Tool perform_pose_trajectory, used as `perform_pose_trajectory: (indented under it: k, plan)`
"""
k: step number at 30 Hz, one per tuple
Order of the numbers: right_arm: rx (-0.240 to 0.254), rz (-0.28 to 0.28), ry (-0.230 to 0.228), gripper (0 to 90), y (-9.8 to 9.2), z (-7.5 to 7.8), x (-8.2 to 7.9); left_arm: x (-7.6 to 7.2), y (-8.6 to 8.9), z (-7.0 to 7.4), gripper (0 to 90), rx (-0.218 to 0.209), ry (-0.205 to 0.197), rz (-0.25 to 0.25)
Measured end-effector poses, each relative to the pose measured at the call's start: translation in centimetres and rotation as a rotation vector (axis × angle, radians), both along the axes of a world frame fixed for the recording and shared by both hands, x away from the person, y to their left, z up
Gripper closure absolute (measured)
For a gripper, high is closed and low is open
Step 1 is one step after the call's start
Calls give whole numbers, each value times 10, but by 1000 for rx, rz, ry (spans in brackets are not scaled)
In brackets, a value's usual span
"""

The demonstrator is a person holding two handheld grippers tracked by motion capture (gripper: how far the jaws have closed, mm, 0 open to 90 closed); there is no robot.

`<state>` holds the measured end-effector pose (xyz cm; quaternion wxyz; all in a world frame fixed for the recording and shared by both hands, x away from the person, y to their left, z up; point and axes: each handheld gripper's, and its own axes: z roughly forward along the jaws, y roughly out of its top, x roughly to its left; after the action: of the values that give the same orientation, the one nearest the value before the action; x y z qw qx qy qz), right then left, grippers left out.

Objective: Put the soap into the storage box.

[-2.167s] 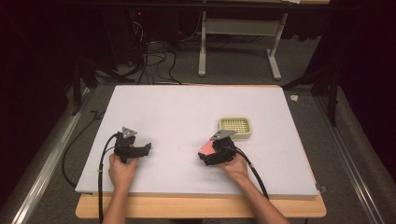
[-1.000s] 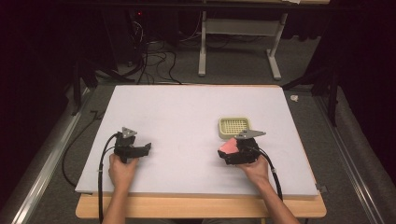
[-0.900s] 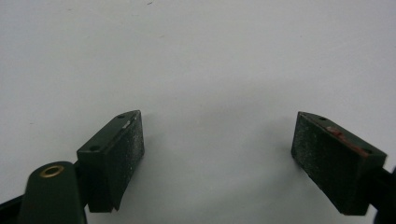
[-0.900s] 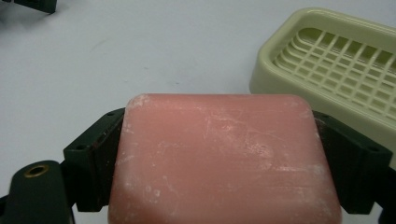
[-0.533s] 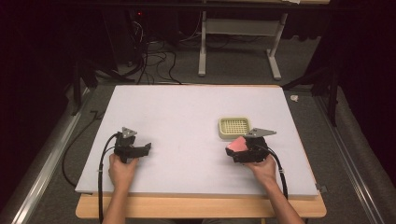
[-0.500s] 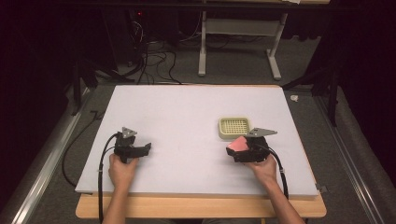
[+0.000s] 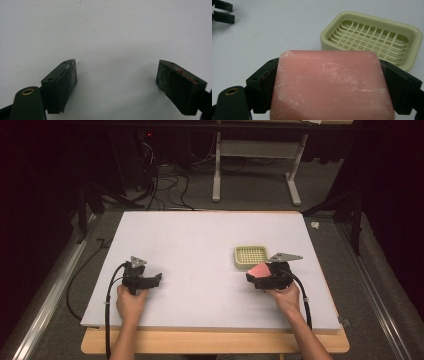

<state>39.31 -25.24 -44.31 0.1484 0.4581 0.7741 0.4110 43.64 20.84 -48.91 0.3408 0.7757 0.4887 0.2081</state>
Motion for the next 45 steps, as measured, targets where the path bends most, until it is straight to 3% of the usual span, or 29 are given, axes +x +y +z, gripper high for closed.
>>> perform_pose_trajectory:
  k: [18,23,29,32,34,45]
  plan:
    - [-10,-81,26,135,-1,13,22,0,0,0,175,0,-2,1]
    - [-19,-93,23,135,7,24,26,0,0,0,175,0,-2,1]
    - [-24,-107,38,135,12,25,32,0,0,0,175,-1,0,1]
    - [-30,-145,49,135,15,27,36,0,0,0,175,-4,-1,2]
    - [-2,-161,46,135,14,29,39,0,0,0,175,-4,-1,2]
    - [-32,-196,80,135,17,16,52,0,0,0,175,0,-2,2]
